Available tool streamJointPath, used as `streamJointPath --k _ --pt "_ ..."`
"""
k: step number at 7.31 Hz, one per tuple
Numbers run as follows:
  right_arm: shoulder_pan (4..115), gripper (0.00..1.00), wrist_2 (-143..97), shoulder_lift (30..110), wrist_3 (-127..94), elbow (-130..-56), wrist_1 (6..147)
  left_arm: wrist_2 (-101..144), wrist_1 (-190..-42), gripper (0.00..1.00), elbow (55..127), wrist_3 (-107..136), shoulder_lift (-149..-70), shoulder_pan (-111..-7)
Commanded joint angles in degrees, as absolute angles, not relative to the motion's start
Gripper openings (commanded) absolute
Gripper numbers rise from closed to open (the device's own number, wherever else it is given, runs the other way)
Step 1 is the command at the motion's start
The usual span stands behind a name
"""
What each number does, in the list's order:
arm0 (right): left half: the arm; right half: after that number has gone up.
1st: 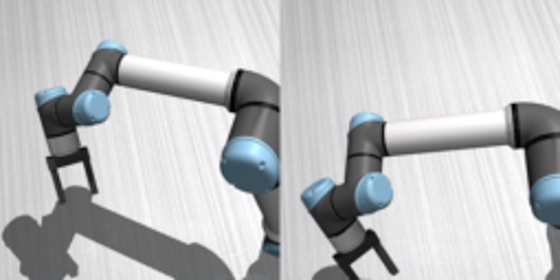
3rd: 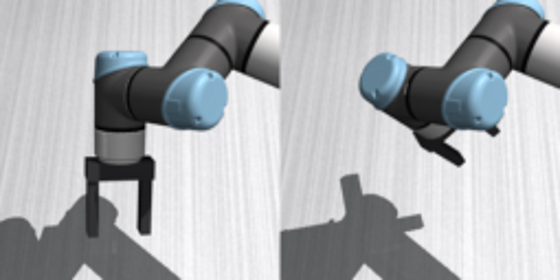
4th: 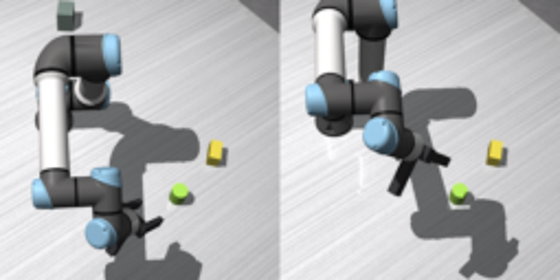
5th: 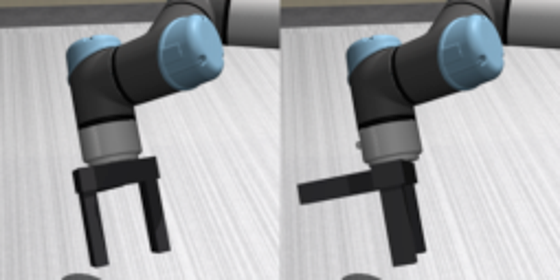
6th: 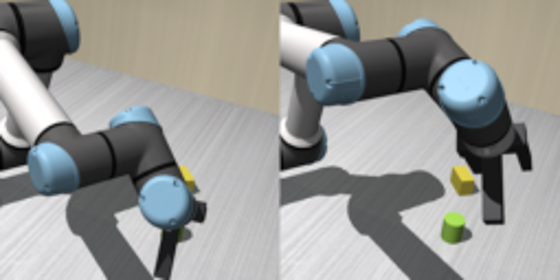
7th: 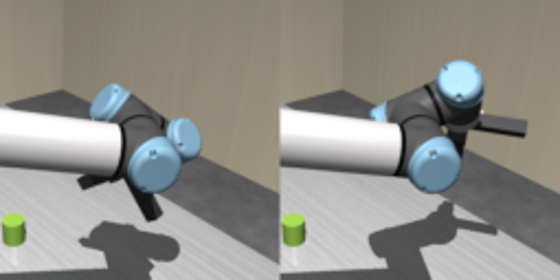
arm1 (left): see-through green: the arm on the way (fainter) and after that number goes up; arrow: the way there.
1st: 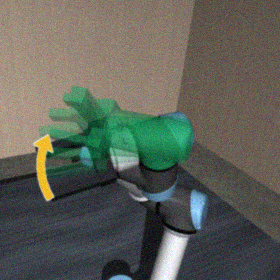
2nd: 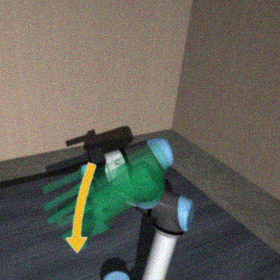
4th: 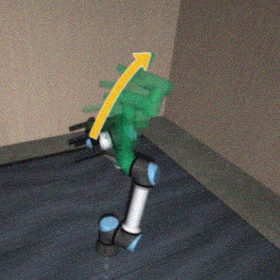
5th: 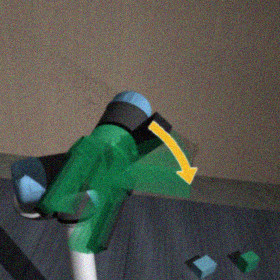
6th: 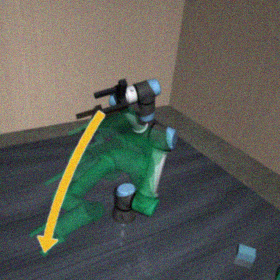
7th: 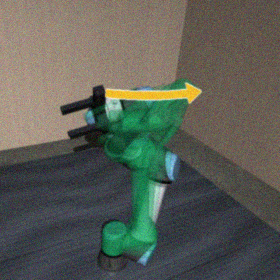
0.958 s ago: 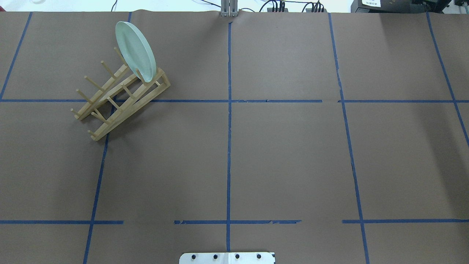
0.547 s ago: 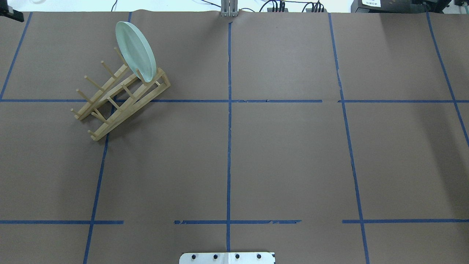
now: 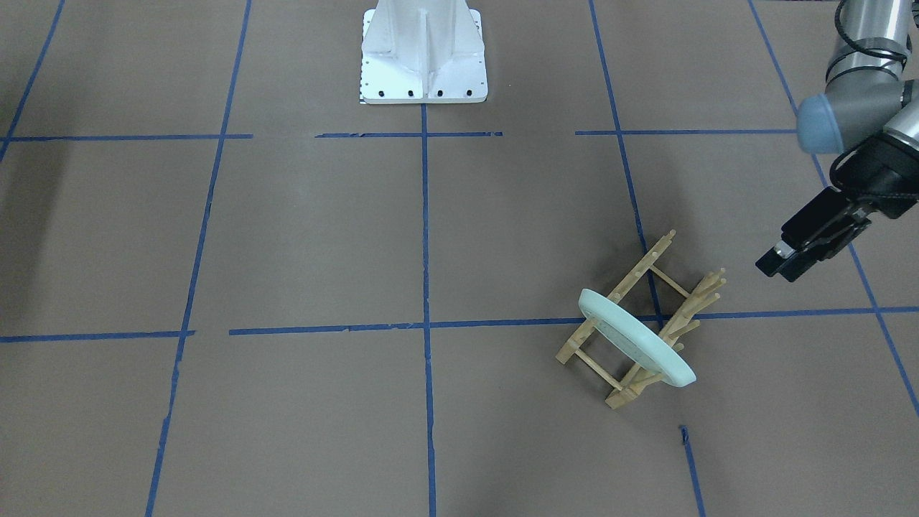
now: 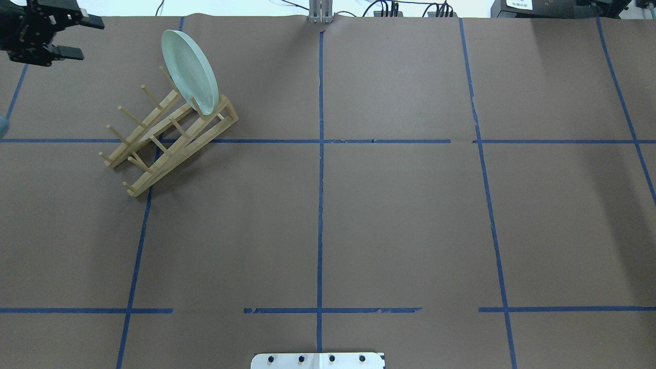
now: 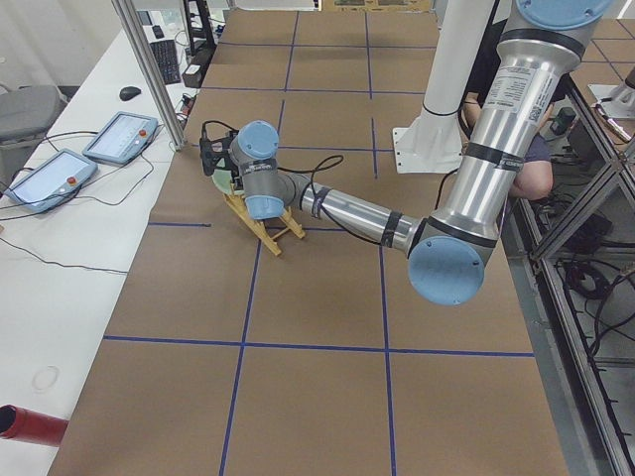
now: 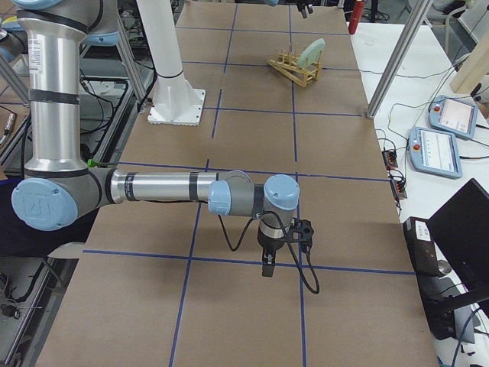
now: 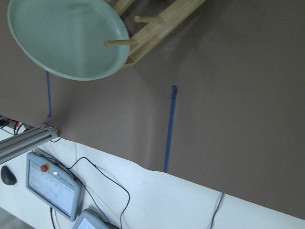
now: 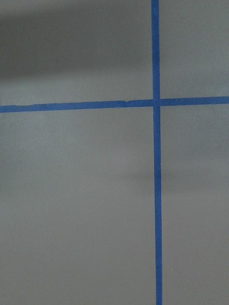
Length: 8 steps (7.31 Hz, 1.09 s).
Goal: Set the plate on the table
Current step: 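Reach the left gripper to the top rim of the pale green plate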
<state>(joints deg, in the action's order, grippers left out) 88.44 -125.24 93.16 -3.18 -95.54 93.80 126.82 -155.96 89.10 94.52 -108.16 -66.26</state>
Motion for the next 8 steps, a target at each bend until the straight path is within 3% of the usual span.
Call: streamJointPath --k 1,5,7,8 --pt "88.50 1.00 -125.24 93.16 -3.16 -95.54 93.78 115.87 -160.57 1.00 88.86 106.92 -110.38 -58.91" --pt "88.51 1.00 -125.24 93.16 -3.16 -95.54 93.78 111.36 -160.58 0.97 83.07 109.07 -116.62 -55.11" --pt "88.42 1.00 -125.24 93.16 -3.16 -95.54 93.78 109.78 -160.49 0.86 81.31 109.07 -117.77 -54.49" --pt "88.50 1.00 -125.24 93.16 -3.16 -95.54 93.78 109.78 -160.49 0.74 81.30 109.07 -117.77 -54.49"
